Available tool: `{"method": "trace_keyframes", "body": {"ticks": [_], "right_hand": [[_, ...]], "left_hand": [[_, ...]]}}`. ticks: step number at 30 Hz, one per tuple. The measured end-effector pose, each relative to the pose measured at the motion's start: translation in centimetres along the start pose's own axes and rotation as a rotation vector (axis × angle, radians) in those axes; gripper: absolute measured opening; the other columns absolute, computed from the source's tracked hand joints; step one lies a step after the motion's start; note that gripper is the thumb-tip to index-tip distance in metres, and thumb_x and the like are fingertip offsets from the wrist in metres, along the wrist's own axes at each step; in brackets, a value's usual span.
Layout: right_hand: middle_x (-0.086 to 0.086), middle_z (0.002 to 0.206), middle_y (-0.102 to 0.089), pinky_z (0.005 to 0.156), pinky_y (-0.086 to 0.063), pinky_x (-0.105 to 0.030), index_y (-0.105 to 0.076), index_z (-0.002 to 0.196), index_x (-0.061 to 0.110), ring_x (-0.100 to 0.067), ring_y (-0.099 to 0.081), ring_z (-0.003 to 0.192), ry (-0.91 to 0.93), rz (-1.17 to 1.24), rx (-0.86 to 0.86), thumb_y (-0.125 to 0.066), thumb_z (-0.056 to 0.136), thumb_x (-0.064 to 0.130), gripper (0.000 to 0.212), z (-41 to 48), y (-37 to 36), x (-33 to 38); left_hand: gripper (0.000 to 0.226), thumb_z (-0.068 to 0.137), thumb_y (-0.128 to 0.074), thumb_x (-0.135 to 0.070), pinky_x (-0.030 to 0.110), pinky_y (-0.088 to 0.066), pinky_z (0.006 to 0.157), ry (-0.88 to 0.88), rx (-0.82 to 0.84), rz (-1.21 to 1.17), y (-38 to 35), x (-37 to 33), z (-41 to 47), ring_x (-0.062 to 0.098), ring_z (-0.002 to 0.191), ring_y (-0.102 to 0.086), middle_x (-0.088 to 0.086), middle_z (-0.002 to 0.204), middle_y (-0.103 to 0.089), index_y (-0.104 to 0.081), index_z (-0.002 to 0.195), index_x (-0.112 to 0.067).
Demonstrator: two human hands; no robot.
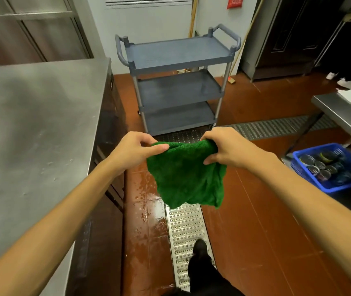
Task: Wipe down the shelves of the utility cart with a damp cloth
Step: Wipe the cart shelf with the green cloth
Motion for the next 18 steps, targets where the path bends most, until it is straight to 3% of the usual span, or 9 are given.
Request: {"method": "trace_keyframes", "body": {"ticks": [4,9,12,15,18], "right_hand": [[-0.003,0.098,-0.055,0.080,-0.048,-0.036,-0.068,0.107,0.018,-0.025,-0.057,0.093,-0.013,0.028,0.003,-0.089,0.063,0.039,0.053,4.7,0.5,-3.1],[-0.006,0.089,-0.068,0.073,-0.050,-0.035,-0.073,0.103,0.015,-0.027,-0.062,0.086,0.005,-0.028,0.023,-0.078,0.072,0.055,0.050,10.3,2.4,-7.9],[0.000,0.077,-0.067,0.057,-0.044,-0.032,-0.071,0.089,0.024,-0.022,-0.060,0.076,-0.028,-0.080,-0.007,-0.064,0.075,0.070,0.048,13.6,3.6,-10.8],[0.000,0.069,-0.063,0.053,-0.042,-0.032,-0.065,0.078,0.020,-0.019,-0.058,0.069,-0.041,0.001,0.026,-0.050,0.070,0.078,0.061,16.8,5.0,-14.0],[-0.002,0.072,-0.063,0.060,-0.047,-0.036,-0.064,0.079,0.016,-0.018,-0.059,0.069,-0.049,0.147,0.072,-0.052,0.063,0.076,0.063,19.6,6.3,-17.1]], "left_hand": [[0.038,0.076,-0.071,-0.064,0.031,-0.050,0.070,-0.095,-0.132,0.107,1.7,0.8,4.6,0.010,0.074,-0.066,-0.003,0.076,-0.073,-0.076,0.077,-0.027],[0.034,0.093,-0.062,-0.049,0.027,-0.041,0.064,-0.181,-0.210,0.217,3.0,1.1,12.0,0.008,0.063,-0.053,0.002,0.067,-0.060,-0.060,0.075,-0.021],[0.032,0.102,-0.050,-0.043,0.017,-0.036,0.057,-0.208,-0.221,0.317,3.0,0.3,16.6,0.005,0.061,-0.051,0.000,0.062,-0.051,-0.046,0.076,-0.024],[0.034,0.101,-0.040,-0.051,0.016,-0.035,0.053,-0.233,-0.217,0.383,3.5,-0.9,20.9,0.000,0.061,-0.054,-0.003,0.058,-0.049,-0.045,0.079,-0.025],[0.041,0.096,-0.034,-0.068,0.019,-0.035,0.053,-0.298,-0.201,0.446,4.4,-1.9,24.3,0.001,0.059,-0.054,-0.004,0.055,-0.047,-0.040,0.074,-0.034]]}}
Point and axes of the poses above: each hand's wrist, its own z-axis towards the middle knuckle, its own y-axis out of the back of the hand, x = y × z, the point moved 4 cm from there along z, towards the middle knuckle
